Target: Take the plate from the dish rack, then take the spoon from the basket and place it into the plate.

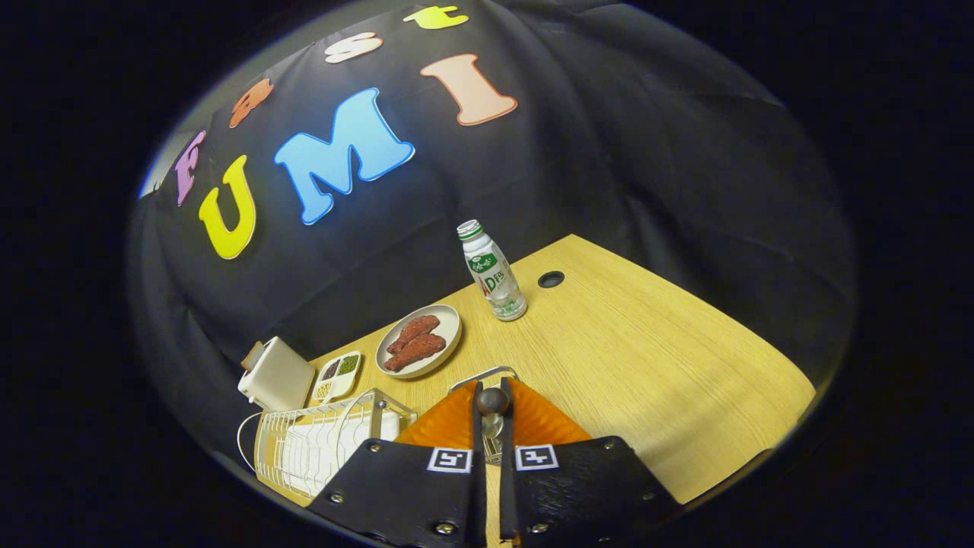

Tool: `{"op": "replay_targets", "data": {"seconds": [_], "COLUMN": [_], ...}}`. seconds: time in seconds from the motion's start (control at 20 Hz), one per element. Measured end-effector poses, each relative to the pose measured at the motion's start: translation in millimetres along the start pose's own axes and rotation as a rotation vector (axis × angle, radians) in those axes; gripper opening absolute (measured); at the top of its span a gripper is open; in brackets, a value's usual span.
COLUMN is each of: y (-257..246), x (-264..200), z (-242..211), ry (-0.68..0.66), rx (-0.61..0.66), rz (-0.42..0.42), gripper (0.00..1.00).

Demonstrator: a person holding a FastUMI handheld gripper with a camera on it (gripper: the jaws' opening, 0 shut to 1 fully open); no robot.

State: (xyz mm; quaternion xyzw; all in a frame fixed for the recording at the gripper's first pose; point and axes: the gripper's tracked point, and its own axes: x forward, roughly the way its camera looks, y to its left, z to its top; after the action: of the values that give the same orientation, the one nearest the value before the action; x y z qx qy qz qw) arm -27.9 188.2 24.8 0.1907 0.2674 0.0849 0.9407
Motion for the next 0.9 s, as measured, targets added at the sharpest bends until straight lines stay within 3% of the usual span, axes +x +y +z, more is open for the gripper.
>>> {"op": "replay_targets", "data": {"seconds": [0.45,0.6,0.9], "y": [39,74,163], "x": [-50,-75,-130], "z": [45,54,18], "ry": [-0.065,-0.076,0.012], "rx": [-0.173,-0.198,-0.290], "rz": [0.065,0.139,0.367], "gripper": [0.06,0.07,0.06]}}
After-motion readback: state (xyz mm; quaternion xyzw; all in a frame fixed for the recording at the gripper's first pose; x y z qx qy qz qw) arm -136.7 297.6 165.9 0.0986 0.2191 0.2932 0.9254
